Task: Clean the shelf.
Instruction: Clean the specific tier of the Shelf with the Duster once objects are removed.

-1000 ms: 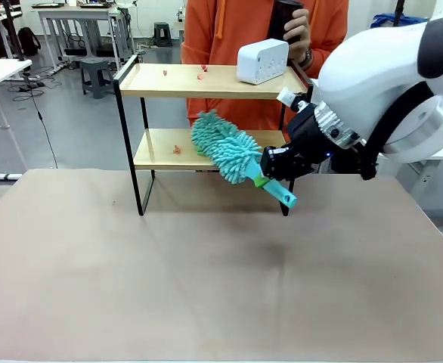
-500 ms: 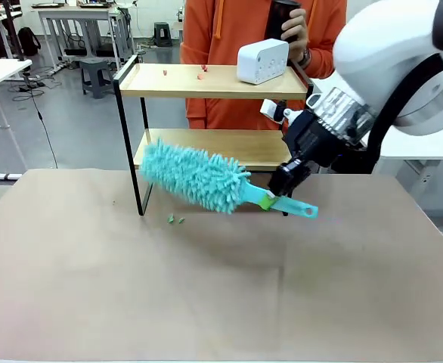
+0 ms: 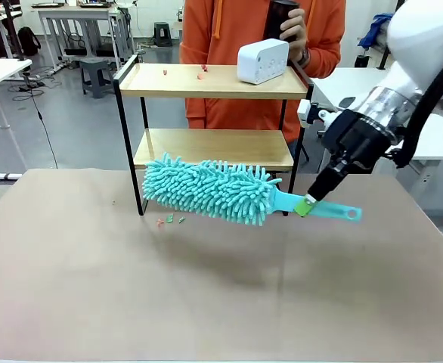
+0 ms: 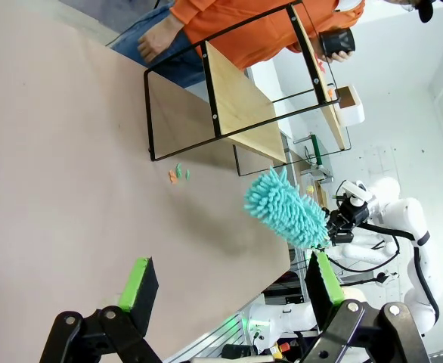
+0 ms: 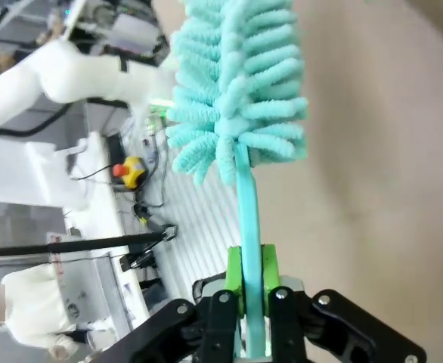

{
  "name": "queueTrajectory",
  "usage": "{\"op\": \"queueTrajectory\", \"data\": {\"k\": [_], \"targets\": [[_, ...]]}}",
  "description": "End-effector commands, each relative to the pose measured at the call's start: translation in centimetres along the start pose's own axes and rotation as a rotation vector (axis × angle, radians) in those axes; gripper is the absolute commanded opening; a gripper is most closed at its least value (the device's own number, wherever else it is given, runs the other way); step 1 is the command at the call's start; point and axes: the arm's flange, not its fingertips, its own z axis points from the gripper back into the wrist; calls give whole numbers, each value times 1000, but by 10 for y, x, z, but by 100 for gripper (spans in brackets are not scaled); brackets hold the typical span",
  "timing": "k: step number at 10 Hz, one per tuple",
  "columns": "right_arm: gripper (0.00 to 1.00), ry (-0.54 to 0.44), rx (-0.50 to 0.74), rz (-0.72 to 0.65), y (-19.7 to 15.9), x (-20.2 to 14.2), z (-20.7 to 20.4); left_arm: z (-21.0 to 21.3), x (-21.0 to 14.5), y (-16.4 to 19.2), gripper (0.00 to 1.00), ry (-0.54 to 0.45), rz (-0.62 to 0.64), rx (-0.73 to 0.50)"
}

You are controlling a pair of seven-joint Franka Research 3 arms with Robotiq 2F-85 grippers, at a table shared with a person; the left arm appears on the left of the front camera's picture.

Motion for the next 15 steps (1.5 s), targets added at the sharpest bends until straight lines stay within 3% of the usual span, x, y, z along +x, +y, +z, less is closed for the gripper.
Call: {"op": "queueTrajectory", "data": {"k": [1,2,3,5,7,9,10,11,13,14,15], "targets": [[12,24,187,20,13,-30,22,-2,-1,-1,100,-14,-18,-18],[12,15,281,78,31,-60,44,-2,-1,-1,100,-14,-18,-18],[12,-62,345,152,47,-97,71,-2,-1,-1,100,-14,-18,-18],[12,-449,335,110,57,-173,115,-2,-1,-1,100,-14,-18,-18],[12,-795,371,-187,45,-239,135,-2,-1,-1,100,-14,-18,-18],[12,-1101,298,-476,26,-276,140,-2,-1,-1,100,-14,-18,-18],[12,-1149,256,-629,15,-283,136,-2,-1,-1,100,-14,-18,-18],[12,-1127,207,-783,5,-280,132,-2,-1,-1,100,-14,-18,-18],[12,-915,137,-945,-13,-248,120,-2,-1,-1,100,-14,-18,-18],[12,-987,182,-676,-19,-313,161,-2,-1,-1,100,-14,-18,-18],[12,-987,182,-676,-19,-313,161,-2,-1,-1,100,-14,-18,-18]]}}
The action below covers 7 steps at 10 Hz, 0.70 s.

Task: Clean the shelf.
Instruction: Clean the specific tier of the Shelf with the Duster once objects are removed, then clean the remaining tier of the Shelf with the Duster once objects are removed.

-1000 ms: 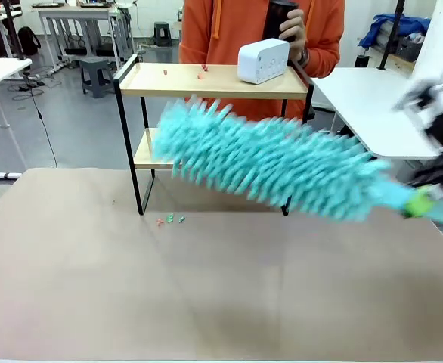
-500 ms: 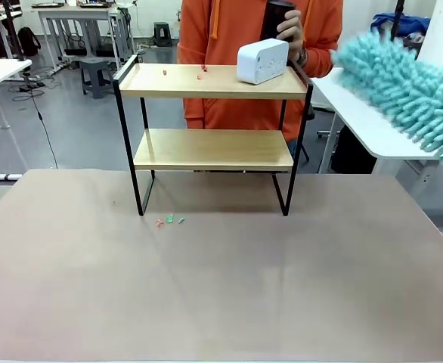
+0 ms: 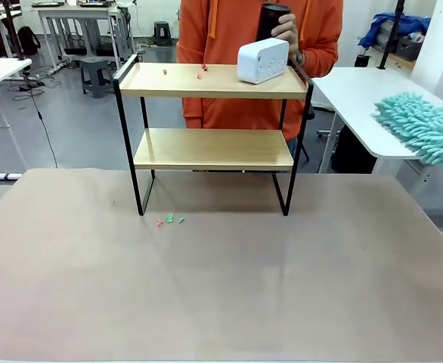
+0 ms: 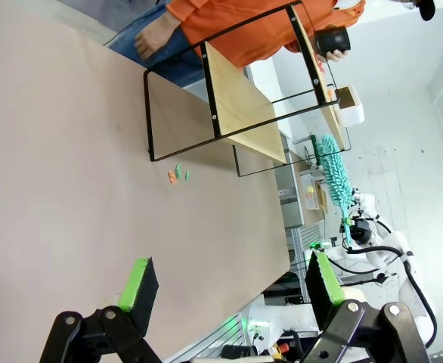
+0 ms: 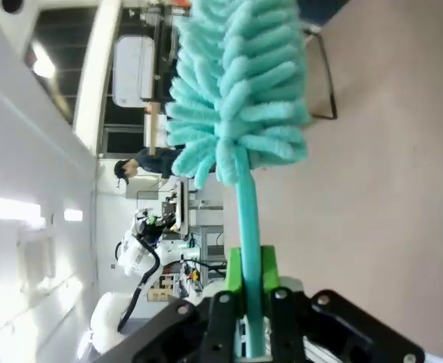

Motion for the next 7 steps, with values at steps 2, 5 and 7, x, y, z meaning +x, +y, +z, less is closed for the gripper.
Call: {"op": "queueTrajectory", "data": {"k": [2,5,7], "targets": [[12,26,90,70,-2,-13,14,-1,-1,0,100,-12,-18,-17],[12,26,90,70,-2,-13,14,-1,-1,0,100,-12,-18,-17],[12,26,90,70,-2,-13,14,-1,-1,0,100,-12,-18,-17]]}}
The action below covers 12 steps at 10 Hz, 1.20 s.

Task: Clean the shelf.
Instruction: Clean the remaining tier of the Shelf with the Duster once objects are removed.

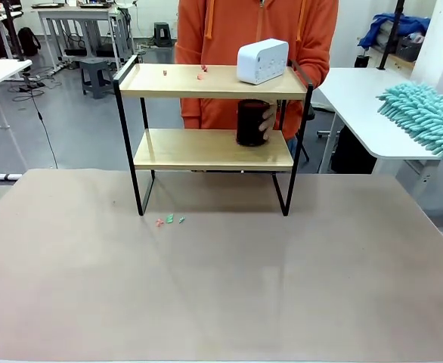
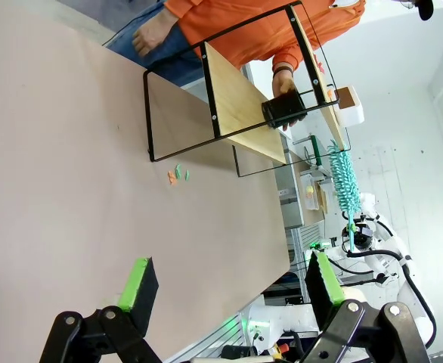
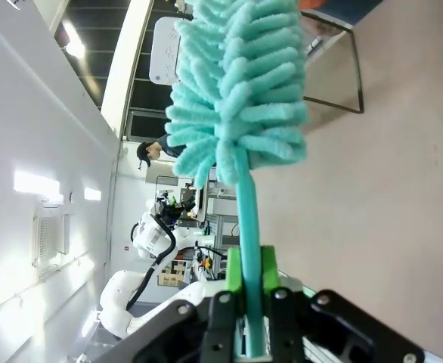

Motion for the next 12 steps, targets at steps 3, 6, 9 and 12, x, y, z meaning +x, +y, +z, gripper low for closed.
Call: {"op": "queueTrajectory", "data": {"k": [3,6,9,12], "targets": [[12,10,2,21,-1,-1,0,-1,-1,0,100,-12,-18,-16],[12,10,2,21,-1,-1,0,-1,-1,0,100,-12,-18,-16],[12,10,2,21,-1,-1,0,-1,-1,0,100,-12,-18,-16],[12,10,2,21,-1,-1,0,-1,-1,0,100,-12,-18,-16]]}}
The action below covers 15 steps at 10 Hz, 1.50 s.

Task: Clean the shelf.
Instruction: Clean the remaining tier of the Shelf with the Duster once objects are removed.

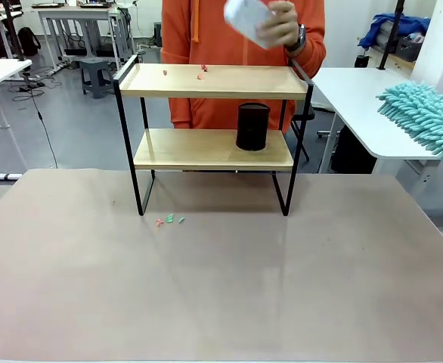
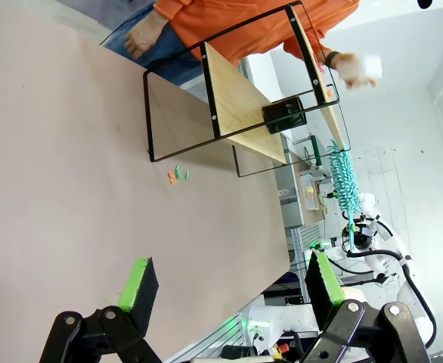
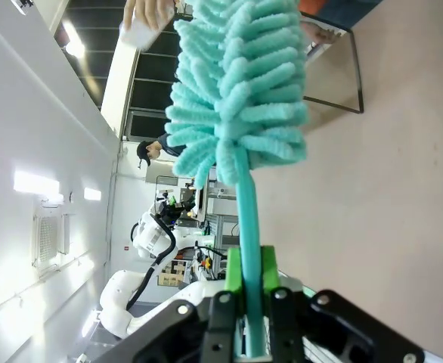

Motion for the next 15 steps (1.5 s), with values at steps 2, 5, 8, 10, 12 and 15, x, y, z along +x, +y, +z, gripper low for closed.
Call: {"op": "queueTrajectory", "data": {"k": [2,5,8,10,12,15], "targets": [[12,0,0,0,0,0,0,-1,-1,0,100,-12,-18,-16],[12,-58,-116,72,63,17,-23,-1,-1,0,100,-12,-18,-16],[12,6,-242,468,190,-4,-118,-1,-1,0,100,-12,-18,-16],[12,168,-319,624,218,-22,-187,-1,-1,0,100,-12,-18,-16],[12,226,-328,643,207,-29,-199,-1,-1,0,100,-12,-18,-16],[12,254,-337,657,223,-49,-220,-1,-1,0,100,-12,-18,-16]]}}
